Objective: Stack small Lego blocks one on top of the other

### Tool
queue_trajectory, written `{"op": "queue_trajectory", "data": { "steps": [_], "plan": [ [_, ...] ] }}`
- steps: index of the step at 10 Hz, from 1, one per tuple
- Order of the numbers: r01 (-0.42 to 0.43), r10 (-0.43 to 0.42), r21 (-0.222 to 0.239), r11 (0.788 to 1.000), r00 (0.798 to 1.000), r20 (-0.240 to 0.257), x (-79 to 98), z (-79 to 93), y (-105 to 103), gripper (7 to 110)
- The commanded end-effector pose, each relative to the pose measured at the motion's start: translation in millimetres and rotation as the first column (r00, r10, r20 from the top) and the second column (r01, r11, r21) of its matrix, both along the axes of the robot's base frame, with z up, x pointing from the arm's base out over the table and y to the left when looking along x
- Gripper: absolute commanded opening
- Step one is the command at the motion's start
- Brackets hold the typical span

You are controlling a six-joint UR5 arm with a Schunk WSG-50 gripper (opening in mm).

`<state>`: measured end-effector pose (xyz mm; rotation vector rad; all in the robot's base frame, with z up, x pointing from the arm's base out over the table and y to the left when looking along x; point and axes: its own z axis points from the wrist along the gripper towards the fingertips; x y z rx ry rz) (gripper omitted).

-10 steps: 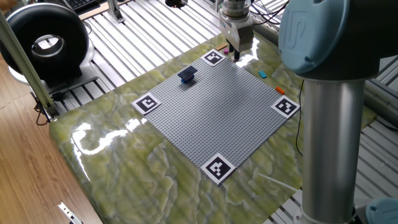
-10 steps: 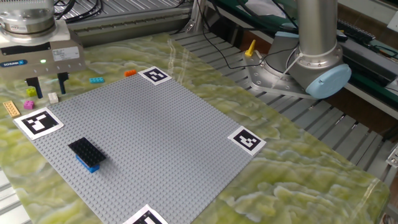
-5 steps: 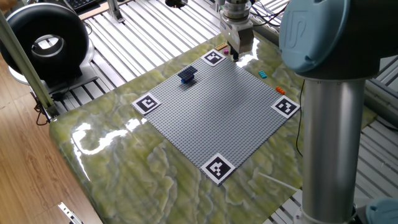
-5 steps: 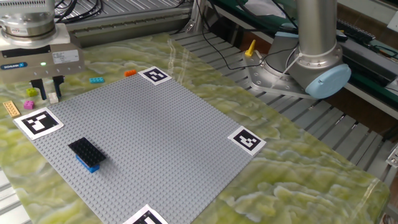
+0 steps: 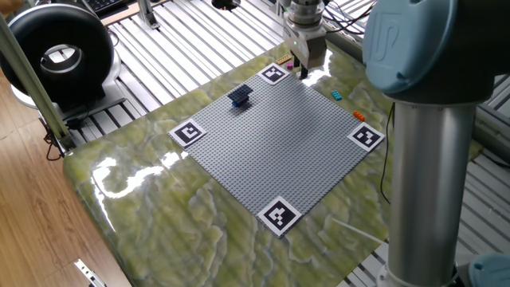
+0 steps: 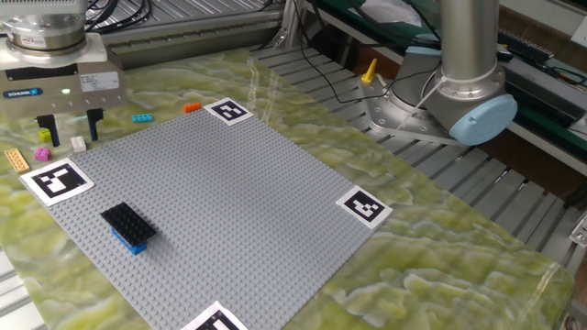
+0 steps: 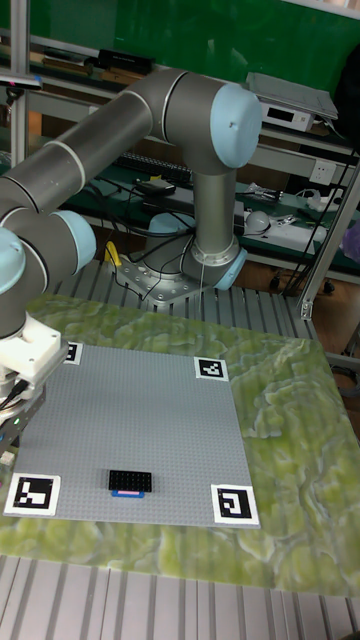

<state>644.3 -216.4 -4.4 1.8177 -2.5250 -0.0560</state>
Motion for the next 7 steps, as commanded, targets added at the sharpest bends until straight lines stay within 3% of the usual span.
{"op": "queue_trajectory", "data": {
  "steps": [1,4,5,7],
  "plan": [
    [0.017,-0.017,0.028,0.999,1.000,0.006,-4.1,-0.2,3.9,44],
    [0.026,-0.026,0.022,0.999,1.000,0.002,-8.8,-3.3,0.0,44],
    [0.026,-0.026,0.016,1.000,1.000,0.004,-8.2,-3.6,-1.3,22],
    [0.034,-0.034,0.016,0.999,0.999,0.002,-8.5,-3.5,-1.2,22]
  ]
}}
